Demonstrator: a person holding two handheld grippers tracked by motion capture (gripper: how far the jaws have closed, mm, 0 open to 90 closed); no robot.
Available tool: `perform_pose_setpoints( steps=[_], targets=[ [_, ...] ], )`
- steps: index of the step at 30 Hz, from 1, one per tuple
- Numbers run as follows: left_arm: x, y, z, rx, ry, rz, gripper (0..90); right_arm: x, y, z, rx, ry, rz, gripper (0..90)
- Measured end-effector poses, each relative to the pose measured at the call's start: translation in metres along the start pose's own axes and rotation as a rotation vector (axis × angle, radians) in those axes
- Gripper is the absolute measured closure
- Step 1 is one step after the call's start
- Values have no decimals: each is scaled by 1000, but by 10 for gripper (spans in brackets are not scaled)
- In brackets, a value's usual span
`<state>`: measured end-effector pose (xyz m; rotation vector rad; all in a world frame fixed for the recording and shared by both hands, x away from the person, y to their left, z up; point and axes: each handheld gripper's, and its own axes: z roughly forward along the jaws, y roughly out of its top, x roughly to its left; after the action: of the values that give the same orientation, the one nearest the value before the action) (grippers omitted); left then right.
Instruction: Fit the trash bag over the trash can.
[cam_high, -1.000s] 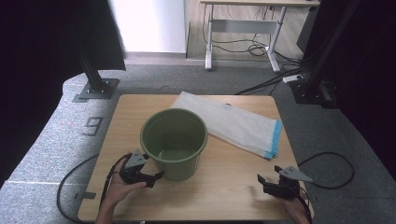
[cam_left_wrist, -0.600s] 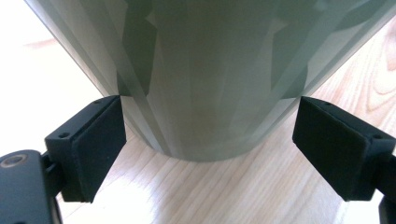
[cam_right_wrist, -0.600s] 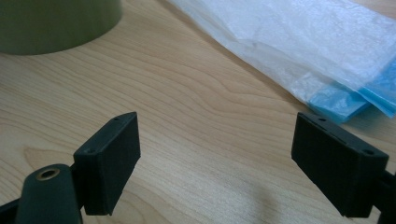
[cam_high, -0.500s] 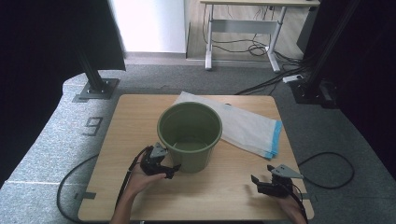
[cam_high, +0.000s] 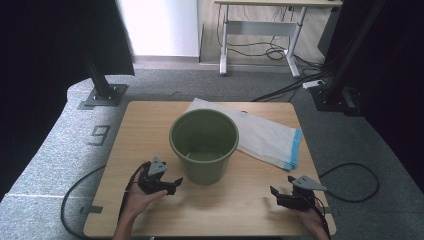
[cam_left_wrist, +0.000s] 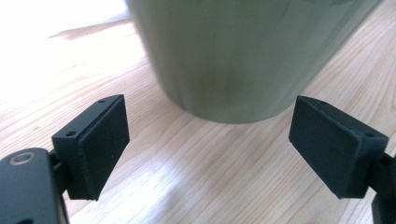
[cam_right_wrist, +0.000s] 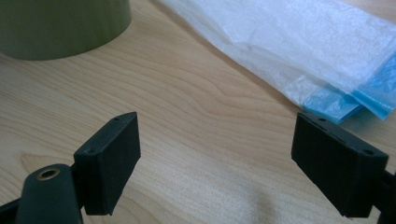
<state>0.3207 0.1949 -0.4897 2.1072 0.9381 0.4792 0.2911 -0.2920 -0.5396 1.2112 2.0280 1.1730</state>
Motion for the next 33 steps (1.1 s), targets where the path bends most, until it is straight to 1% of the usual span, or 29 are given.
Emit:
perform_pose_setpoints(
  steps=[1, 2, 3, 4, 5, 6, 7, 8, 9, 11, 12, 13, 14, 15, 18, 19, 20, 21, 22, 23, 24, 25, 26, 28, 29, 31, 33],
  targets=[
    [1, -2, -2, -1, 9, 1, 119, 0, 1, 0, -2, -2, -1, 151],
    [1, -2, -2, -1, 9, 1, 119, 0, 1, 0, -2, -2, -1, 151],
    [4, -4, -4, 13, 17, 4, 122, 0, 2, 1, -8, 1, -2, 151],
    [4, -4, -4, 13, 17, 4, 127, 0, 2, 1, -8, 1, -2, 151],
    [4, -7, -4, 26, 31, 0, 128, 0, 4, 3, -9, 4, -4, 151],
    [4, -7, -4, 26, 31, 0, 128, 0, 4, 3, -9, 4, -4, 151],
    [3, -9, -4, 39, 43, 12, 127, 0, 7, 7, -13, 4, -1, 151],
    [3, -9, -4, 39, 43, 12, 126, 0, 7, 7, -13, 4, -1, 151],
    [2, -12, -5, 50, 57, 22, 126, 0, 11, 11, -13, 2, -1, 150],
    [2, -14, -5, 54, 63, 17, 125, 0, 15, 16, -12, 1, -9, 148],
    [3, -17, -6, 56, 68, 7, 125, 0, 15, 16, -12, 1, -9, 148],
    [5, -21, -8, 61, 79, -9, 125, -2, 20, 23, -21, 7, -13, 147],
    [5, -21, -8, 61, 79, -9, 124, -2, 20, 23, -21, 7, -13, 147],
    [6, -25, -10, 65, 90, -17, 124, -2, 23, 26, -25, 13, -11, 147],
    [8, -33, -16, 61, 108, -49, 123, -4, 34, 39, -30, 9, -22, 147],
    [9, -38, -19, 65, 124, -66, 123, -5, 42, 49, -25, 9, -28, 147],
    [9, -38, -19, 65, 124, -66, 124, -5, 42, 49, -25, 9, -28, 147],
    [10, -41, -22, 61, 135, -85, 125, -6, 48, 60, -21, 6, -40, 151],
    [10, -43, -25, 57, 141, -104, 125, -6, 48, 60, -21, 6, -40, 151],
    [11, -45, -27, 55, 146, -116, 125, -7, 52, 66, -16, 4, -50, 152],
    [11, -50, -32, 53, 160, -137, 126, -8, 59, 78, -7, -4, -64, 157],
    [11, -50, -32, 53, 160, -137, 127, -8, 59, 78, -7, -4, -64, 157],
    [11, -52, -34, 54, 167, -143, 127, -11, 65, 89, 4, 7, -65, 157],
    [11, -55, -36, 61, 177, -155, 129, -14, 71, 102, 29, 2, -67, 159],
    [11, -57, -36, 65, 182, -160, 129, -15, 72, 107, 28, 2, -67, 163],
    [11, -60, -37, 72, 185, -171, 131, -18, 75, 115, 18, 20, -70, 181],
    [11, -61, -39, 78, 188, -177, 131, -21, 76, 120, 19, 17, -71, 200]
  ],
)
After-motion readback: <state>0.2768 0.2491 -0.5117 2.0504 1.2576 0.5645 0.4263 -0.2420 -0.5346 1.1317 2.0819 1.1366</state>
